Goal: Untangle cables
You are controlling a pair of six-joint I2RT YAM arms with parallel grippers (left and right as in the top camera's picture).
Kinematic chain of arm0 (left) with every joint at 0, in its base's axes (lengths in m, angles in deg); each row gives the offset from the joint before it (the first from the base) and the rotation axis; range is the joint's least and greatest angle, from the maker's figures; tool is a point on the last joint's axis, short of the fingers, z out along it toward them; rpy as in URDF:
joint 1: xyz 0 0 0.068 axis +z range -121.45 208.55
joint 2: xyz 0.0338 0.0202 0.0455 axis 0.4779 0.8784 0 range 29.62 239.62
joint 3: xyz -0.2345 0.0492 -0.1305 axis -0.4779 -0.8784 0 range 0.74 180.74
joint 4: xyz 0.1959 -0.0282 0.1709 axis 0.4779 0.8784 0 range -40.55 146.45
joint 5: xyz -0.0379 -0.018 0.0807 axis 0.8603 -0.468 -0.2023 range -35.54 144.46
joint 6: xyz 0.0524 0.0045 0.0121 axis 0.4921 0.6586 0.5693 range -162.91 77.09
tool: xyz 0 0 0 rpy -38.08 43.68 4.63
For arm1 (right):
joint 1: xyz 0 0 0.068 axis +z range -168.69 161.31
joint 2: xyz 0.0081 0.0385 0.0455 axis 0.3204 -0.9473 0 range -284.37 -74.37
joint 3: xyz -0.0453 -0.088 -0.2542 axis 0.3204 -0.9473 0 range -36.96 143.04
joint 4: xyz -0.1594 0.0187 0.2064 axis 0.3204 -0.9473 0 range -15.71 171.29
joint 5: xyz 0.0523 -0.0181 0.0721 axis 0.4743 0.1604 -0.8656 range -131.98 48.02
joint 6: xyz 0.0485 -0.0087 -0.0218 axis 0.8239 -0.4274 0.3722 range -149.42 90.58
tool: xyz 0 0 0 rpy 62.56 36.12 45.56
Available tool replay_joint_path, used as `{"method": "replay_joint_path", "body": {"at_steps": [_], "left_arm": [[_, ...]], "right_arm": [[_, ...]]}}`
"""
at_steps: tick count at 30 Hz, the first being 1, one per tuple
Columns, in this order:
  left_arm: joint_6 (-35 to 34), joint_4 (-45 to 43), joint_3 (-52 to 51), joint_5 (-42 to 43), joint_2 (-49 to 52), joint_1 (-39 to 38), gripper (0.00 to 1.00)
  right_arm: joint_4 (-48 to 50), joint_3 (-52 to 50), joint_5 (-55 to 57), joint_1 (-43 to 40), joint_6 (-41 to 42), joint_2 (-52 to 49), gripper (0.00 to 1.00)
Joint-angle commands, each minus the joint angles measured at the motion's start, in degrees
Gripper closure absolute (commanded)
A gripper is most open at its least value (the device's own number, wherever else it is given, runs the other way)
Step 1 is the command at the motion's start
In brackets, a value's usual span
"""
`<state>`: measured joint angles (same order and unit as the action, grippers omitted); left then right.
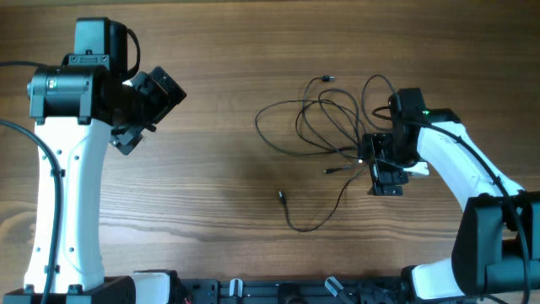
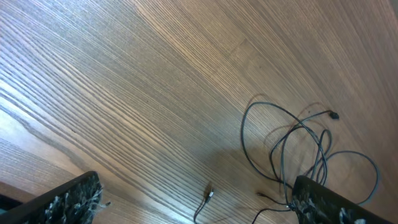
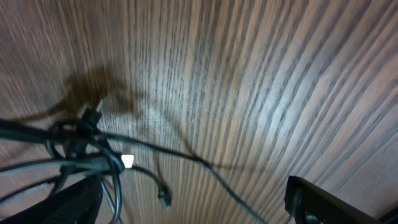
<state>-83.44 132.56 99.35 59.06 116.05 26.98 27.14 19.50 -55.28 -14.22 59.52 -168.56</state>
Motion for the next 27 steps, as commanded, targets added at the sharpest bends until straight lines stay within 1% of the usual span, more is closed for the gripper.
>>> {"method": "replay_joint_path", "body": {"at_steps": [1, 8, 13, 19, 27], "left_arm": [[1.36, -0.15, -0.48, -0.13, 0.59, -0.20, 0.00], [1.36, -0.09, -0.48, -0.13, 0.59, -0.20, 0.00], [1.36, -0.11, -0.48, -0.13, 0.59, -0.22, 0.00], [1.36, -0.15, -0.48, -0.13, 0.59, -0.22, 0.00], [1.36, -0.15, -0.48, -0.13, 0.59, -0.22, 0.00]], "right_arm": [[-1.92, 0.81, 6.08, 0.17, -0.44, -0.11, 0.02], [-0.17, -1.11, 6.86, 0.17, -0.44, -0.11, 0.02], [1.73, -1.09, 3.78, 0.17, -0.46, -0.11, 0.02], [2.84, -1.09, 4.28, 0.17, -1.95, -0.11, 0.02], [2.54, -1.11, 4.28, 0.20, -2.08, -0.11, 0.02]]}}
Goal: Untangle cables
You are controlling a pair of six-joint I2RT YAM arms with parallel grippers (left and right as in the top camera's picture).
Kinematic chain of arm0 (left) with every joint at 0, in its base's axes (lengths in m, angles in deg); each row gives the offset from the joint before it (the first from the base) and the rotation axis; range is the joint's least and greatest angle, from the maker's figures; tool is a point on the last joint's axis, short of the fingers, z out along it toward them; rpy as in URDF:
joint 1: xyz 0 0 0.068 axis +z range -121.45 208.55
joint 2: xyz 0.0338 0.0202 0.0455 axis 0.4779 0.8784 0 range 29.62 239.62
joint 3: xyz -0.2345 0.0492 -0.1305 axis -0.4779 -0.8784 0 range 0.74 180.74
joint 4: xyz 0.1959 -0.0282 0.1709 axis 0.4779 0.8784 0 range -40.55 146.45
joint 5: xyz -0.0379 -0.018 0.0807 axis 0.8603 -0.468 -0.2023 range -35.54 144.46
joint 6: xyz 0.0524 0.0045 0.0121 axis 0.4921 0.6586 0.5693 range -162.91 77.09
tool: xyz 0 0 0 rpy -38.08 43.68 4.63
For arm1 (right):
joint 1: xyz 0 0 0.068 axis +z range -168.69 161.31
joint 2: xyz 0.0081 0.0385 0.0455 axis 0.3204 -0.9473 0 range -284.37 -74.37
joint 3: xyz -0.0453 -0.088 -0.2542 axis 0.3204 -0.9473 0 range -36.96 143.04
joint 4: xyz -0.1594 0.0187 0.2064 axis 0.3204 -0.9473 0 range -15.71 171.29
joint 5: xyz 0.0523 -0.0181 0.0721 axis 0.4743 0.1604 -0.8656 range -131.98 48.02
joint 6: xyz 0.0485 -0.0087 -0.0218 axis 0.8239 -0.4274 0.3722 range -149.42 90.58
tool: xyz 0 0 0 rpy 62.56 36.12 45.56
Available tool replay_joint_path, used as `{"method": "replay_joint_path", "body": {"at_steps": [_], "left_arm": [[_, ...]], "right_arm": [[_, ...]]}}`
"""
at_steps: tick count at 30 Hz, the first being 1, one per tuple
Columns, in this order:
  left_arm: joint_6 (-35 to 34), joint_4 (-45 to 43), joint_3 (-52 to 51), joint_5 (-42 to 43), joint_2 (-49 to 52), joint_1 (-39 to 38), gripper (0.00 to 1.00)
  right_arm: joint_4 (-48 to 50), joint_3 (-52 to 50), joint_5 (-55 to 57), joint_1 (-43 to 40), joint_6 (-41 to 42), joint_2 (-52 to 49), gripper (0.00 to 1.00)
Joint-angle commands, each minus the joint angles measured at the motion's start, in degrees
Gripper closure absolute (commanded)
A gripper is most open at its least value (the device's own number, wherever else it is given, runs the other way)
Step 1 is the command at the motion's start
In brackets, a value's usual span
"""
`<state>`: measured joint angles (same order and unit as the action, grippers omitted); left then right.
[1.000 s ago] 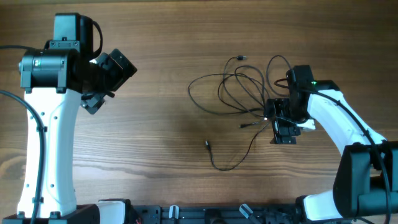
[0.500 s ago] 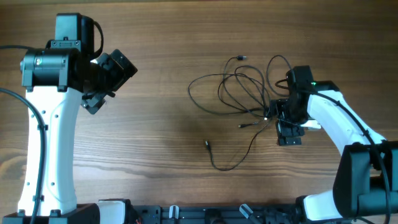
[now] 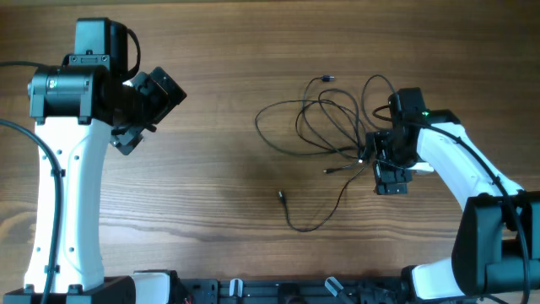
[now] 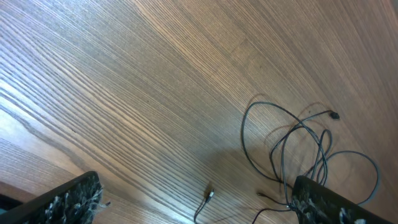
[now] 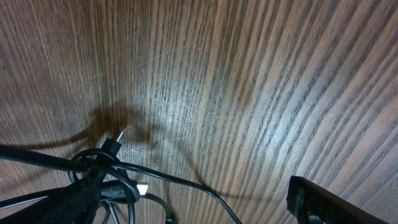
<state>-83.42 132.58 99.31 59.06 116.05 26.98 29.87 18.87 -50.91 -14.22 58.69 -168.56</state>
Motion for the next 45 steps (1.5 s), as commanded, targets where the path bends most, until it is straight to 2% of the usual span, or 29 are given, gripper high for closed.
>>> {"method": "replay_joint_path", "body": {"at_steps": [1, 13, 21, 24, 25, 28, 29, 32, 34, 36, 37, 38, 41, 42, 45], "left_arm": [[1.33, -0.17, -0.44, -0.13, 0.59, -0.20, 0.00], [1.33, -0.11, -0.44, -0.11, 0.59, -0.22, 0.00], [1.36, 0.55, -0.44, -0.13, 0.59, -0.22, 0.00], [1.36, 0.50, -0.44, -0.13, 0.59, -0.22, 0.00], [1.36, 0.50, -0.44, -0.13, 0.59, -0.22, 0.00], [1.36, 0.52, -0.44, -0.13, 0.59, -0.22, 0.00], [1.36, 0.52, -0.44, -0.13, 0.59, -0.22, 0.00], [2.51, 0.00, -0.44, -0.17, 0.59, -0.20, 0.01], [2.82, -1.44, -0.44, -1.55, 0.59, -0.22, 0.15], [2.84, -3.15, -0.44, -2.16, 0.66, -0.22, 0.21], [2.84, -4.07, -0.44, -1.95, 0.70, -0.22, 0.20], [3.85, -5.49, -0.59, -0.76, 0.74, -0.44, 0.13], [13.68, -11.26, -2.08, 12.57, 0.98, -1.44, 0.03], [17.14, -13.60, -2.99, 20.72, 1.57, -1.99, 0.03], [21.62, -16.48, -3.91, 31.80, 3.87, -3.19, 0.03]], "right_arm": [[-0.20, -0.48, -0.09, 0.20, -1.25, -0.11, 0.02], [2.45, -2.97, -0.09, 5.05, 0.55, -4.63, 0.02], [4.85, -5.79, 2.43, 5.79, 0.90, -18.49, 0.03], [9.22, -6.27, -0.31, 5.81, -4.44, -24.83, 0.51], [12.17, -6.27, -1.97, 5.81, -10.86, -25.51, 0.96], [26.05, -6.23, -12.00, 5.86, -32.63, -25.16, 0.96], [28.89, -6.16, -14.84, 5.86, -34.73, -24.74, 0.96], [33.38, -5.38, -18.62, 5.86, -40.46, -20.37, 0.96], [33.33, -5.05, -18.56, 5.86, -46.03, -13.00, 0.96], [31.95, -5.05, -17.09, 6.01, -49.96, -4.98, 0.95], [31.02, -5.05, -15.56, 6.34, -51.74, -0.79, 0.96], [29.70, -5.05, -13.25, 6.93, -53.79, 4.92, 0.96], [27.10, -5.05, -9.60, 8.72, -58.93, 18.18, 0.96], [25.64, -5.05, -9.01, 9.55, -60.94, 24.04, 0.96], [23.19, -5.05, -8.87, 10.21, -63.36, 33.40, 0.95]]}}
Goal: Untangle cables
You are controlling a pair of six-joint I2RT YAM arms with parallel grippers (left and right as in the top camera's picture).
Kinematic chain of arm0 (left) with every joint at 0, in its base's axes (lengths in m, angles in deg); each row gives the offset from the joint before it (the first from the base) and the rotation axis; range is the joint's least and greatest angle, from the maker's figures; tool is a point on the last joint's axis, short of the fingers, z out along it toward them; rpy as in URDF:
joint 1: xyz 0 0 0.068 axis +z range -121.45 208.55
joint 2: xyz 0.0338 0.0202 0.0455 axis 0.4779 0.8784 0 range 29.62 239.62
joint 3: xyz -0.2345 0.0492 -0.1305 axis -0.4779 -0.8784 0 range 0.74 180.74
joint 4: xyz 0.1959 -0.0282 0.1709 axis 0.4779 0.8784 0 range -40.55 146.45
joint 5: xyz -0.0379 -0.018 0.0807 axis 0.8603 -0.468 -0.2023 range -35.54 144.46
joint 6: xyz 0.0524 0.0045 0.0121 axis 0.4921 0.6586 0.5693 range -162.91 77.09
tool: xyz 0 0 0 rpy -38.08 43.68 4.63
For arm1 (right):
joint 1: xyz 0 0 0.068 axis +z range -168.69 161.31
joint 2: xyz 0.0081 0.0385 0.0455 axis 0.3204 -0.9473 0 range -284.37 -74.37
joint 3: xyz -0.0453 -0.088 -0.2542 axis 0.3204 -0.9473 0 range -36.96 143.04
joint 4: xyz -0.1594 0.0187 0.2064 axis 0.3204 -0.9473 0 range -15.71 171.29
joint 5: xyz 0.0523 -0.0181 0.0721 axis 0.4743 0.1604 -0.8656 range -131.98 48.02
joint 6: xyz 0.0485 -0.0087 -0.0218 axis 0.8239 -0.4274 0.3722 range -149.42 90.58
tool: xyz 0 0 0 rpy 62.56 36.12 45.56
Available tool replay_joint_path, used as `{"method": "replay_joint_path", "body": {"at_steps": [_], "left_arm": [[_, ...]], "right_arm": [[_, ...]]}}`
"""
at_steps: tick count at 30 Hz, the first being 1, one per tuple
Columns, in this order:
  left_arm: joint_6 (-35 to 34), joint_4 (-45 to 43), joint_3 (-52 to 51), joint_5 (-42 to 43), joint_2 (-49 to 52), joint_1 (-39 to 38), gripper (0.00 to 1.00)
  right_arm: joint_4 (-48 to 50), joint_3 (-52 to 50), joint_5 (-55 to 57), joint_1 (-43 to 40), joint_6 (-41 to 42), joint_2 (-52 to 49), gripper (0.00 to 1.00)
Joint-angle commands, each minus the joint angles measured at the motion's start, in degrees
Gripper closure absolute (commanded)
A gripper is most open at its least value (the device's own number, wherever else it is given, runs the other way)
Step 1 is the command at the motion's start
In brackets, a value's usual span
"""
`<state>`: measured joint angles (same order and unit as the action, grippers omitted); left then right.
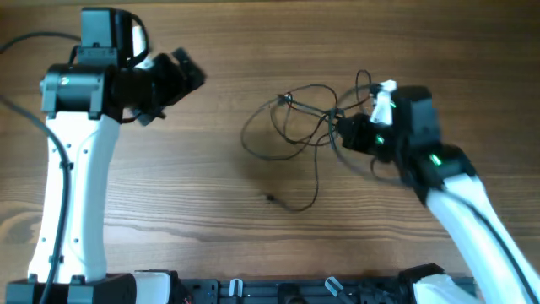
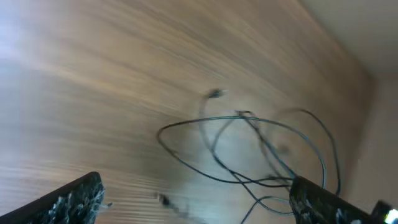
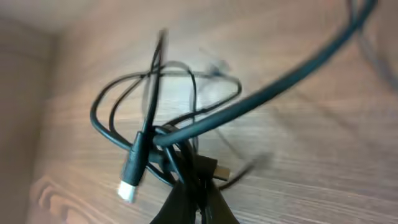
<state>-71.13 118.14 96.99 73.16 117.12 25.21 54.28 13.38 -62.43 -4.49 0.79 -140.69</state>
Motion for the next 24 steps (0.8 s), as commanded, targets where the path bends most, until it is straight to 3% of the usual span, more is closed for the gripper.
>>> {"method": "replay_joint_path", "body": {"at_steps": [1, 7, 11, 14, 17, 19, 22, 24], "left_arm": [[11.80, -2.82, -1.60, 22.49, 3.91, -1.90, 0.03], [25.88, -6.60, -1.60, 42.73, 10.47, -7.08, 0.03], [26.56, -10.16, -1.60, 40.76, 14.10, -11.91, 0.10], [26.32, -12.39, -1.60, 40.44, 17.62, -16.52, 0.06], [26.16, -12.13, -1.60, 40.02, 20.00, -20.57, 0.15], [26.53, -12.46, -1.60, 32.37, 20.57, -23.34, 0.20], [24.98, -13.00, -1.57, 4.63, 20.57, -26.40, 0.60], [28.83, -13.11, -1.57, 2.62, 20.57, -27.50, 0.62]], "right_arm": [[-1.84, 0.44, 2.62, 0.48, -6.25, 7.76, 0.96], [-5.42, 0.44, 2.45, 0.48, -7.80, 11.78, 0.96], [-6.36, 0.44, 2.45, 0.48, -8.85, 11.52, 0.96], [-6.54, 0.44, 2.51, 0.48, -9.25, 11.52, 0.96], [-6.49, 0.44, 2.71, 0.48, -9.29, 11.52, 0.95], [-6.23, 0.44, 2.71, 0.48, -9.35, 11.52, 0.96], [-6.40, 0.44, 2.71, 0.48, -9.42, 11.52, 0.96], [-6.25, 0.44, 3.08, 0.48, -9.94, 11.52, 0.96]]}}
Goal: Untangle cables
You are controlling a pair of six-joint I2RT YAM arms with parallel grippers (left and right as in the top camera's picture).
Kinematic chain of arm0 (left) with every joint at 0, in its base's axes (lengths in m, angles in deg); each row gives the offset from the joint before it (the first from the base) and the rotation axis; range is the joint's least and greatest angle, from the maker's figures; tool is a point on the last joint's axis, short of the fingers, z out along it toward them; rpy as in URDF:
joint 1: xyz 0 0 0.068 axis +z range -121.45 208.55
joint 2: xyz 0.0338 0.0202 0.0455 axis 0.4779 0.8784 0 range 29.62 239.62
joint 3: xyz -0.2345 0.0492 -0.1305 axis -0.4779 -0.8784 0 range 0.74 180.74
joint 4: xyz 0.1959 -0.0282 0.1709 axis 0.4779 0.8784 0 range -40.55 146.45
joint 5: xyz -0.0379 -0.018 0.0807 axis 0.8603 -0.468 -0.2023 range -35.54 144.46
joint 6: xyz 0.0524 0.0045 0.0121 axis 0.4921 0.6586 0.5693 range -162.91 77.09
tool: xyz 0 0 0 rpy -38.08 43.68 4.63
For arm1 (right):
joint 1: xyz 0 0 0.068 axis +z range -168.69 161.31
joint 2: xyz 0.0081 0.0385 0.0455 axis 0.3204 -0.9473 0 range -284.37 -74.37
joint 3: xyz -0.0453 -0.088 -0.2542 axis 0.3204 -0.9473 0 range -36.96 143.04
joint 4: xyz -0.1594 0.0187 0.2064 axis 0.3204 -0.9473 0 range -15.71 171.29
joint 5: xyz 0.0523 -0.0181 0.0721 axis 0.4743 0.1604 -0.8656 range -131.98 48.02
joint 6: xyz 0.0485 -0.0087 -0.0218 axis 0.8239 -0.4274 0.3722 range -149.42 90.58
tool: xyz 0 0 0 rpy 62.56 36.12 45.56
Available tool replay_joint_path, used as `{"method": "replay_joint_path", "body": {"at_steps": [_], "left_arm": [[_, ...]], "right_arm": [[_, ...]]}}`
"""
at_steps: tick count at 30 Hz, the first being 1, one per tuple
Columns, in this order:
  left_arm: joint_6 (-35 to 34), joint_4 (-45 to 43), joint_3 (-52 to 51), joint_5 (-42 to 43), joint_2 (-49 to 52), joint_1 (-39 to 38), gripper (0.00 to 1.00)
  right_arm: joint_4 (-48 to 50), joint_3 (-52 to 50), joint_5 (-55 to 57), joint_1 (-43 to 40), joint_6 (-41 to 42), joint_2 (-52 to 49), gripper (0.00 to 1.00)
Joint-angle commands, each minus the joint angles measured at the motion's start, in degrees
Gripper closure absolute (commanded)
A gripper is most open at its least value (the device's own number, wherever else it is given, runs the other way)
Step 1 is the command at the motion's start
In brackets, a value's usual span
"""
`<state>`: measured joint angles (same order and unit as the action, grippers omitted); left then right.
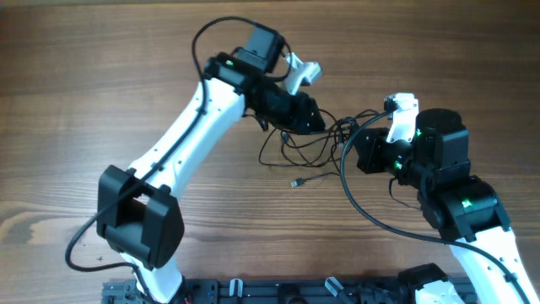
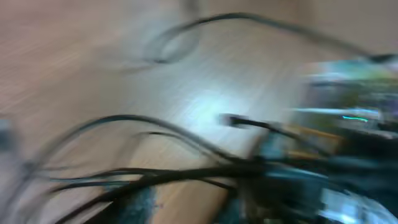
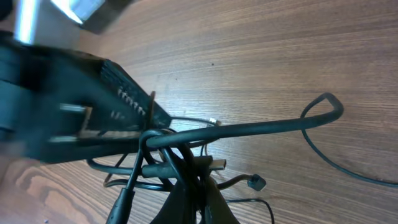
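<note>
A tangle of thin black cables [image 1: 314, 145] hangs and trails over the wooden table [image 1: 101, 101]. My right gripper [image 1: 361, 155] is shut on a bunch of its strands, seen up close in the right wrist view [image 3: 194, 190], with a USB plug [image 3: 215, 164] sticking out beside the fingers. My left gripper [image 1: 309, 118] has reached across to the tangle's upper left side. Its view is blurred: cables cross just above its fingers [image 2: 142, 205], and bare wood shows between them. One loose plug [image 1: 295, 182] lies on the table below the tangle.
A thick black cable [image 1: 359, 207] loops from my right arm [image 1: 447, 194] down to the front of the table. My left arm [image 1: 194, 118] stretches diagonally from the front left across the middle.
My left arm was at the far left with its gripper away from the cables; now that gripper is at the tangle. My right gripper still holds the bunch, a little further right.
At first my right gripper stood open and low at the right side of the tangle lying on the table, my left arm off to the left. Later it was shut on a bunch of strands and raised. Now my left gripper has joined it at the tangle.
</note>
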<state>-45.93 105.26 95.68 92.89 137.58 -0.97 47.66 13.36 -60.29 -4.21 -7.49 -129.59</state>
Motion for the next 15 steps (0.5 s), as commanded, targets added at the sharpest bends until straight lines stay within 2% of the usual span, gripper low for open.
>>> {"method": "replay_joint_path", "body": {"at_steps": [1, 4, 10, 11, 12, 14, 15], "left_arm": [[11.93, -0.11, -0.26, -14.51, 0.11, -2.01, 0.60], [23.67, -0.20, -0.26, -12.72, 0.04, -4.04, 0.58], [24.72, -6.16, -0.26, -12.28, 0.04, -6.67, 0.54], [18.71, -9.09, -0.15, -12.61, -0.07, -6.69, 0.39], [11.67, -10.49, 0.20, -13.03, -0.07, -6.27, 0.00], [-0.26, -10.58, 1.31, -12.98, -0.09, -5.03, 0.00], [-10.75, -9.99, 1.77, -12.98, -0.13, -3.65, 0.00]], "right_arm": [[0.48, 0.46, 1.51, 0.20, -1.77, 0.42, 0.96], [0.44, 0.46, 2.03, 0.20, -2.45, 0.42, 0.96], [0.79, 0.46, 2.99, 0.20, -2.86, 0.33, 0.96], [0.92, 0.46, 3.30, 0.20, -2.80, 0.24, 0.96], [0.85, 0.46, 3.52, 0.20, -2.34, 0.20, 0.96], [0.70, 0.46, 3.52, 0.20, -2.25, 0.07, 0.96], [0.57, 0.46, 3.54, 0.20, -1.90, -0.17, 0.96]]}}
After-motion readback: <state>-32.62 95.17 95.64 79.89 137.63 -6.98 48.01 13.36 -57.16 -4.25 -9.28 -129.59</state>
